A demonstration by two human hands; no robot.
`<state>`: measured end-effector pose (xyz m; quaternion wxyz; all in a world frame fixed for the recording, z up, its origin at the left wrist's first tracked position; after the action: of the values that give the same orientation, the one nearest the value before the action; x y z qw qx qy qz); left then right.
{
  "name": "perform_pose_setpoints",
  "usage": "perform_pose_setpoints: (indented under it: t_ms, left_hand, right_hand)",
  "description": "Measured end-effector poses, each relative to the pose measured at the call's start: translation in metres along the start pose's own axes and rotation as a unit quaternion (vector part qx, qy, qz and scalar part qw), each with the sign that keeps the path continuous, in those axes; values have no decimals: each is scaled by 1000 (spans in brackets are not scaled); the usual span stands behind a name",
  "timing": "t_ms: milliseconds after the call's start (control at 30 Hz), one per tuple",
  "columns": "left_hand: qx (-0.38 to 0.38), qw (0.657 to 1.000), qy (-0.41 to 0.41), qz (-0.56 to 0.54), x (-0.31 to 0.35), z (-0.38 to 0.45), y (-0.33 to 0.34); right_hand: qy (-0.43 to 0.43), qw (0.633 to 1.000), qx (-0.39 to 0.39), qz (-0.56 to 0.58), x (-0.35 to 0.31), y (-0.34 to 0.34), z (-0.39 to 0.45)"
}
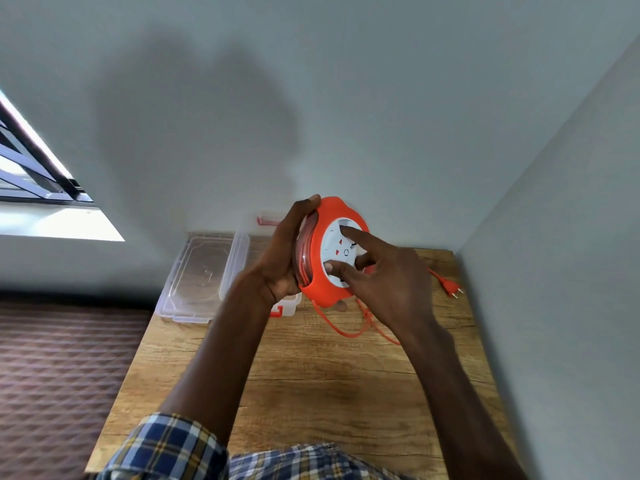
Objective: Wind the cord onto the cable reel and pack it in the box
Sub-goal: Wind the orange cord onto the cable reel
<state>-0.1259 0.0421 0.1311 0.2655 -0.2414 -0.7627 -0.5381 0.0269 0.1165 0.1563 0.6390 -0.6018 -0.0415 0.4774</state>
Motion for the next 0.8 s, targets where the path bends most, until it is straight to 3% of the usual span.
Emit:
perform_pose_setpoints:
  t_ms: [200, 333, 500, 800]
  left_hand:
    - [-38, 998, -25, -35, 4, 0, -3]
    - [-61, 997, -42, -30, 2, 1, -6]
    - [-89, 992, -79, -42, -1, 0, -13]
    - [-62, 996, -49, -40, 5, 2, -12]
  right_hand:
    - [-92, 992, 56, 59, 5, -6, -1]
    - [-194, 977, -53, 64, 3, -7, 8]
    - [-212, 966, -142, 39, 6, -8, 11]
    - [-216, 976, -22, 2, 1, -2, 3]
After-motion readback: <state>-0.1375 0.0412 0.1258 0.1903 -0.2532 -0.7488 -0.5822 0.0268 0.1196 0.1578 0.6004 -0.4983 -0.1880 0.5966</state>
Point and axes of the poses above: each hand's wrist, its own z-axis towards the middle knuckle, its own y-axis out of the palm, x = y × z, the point moved 3 cm from there along z, towards the middle knuckle, and after that the axes turned 6 degrees about -z, right-handed, at the moved point
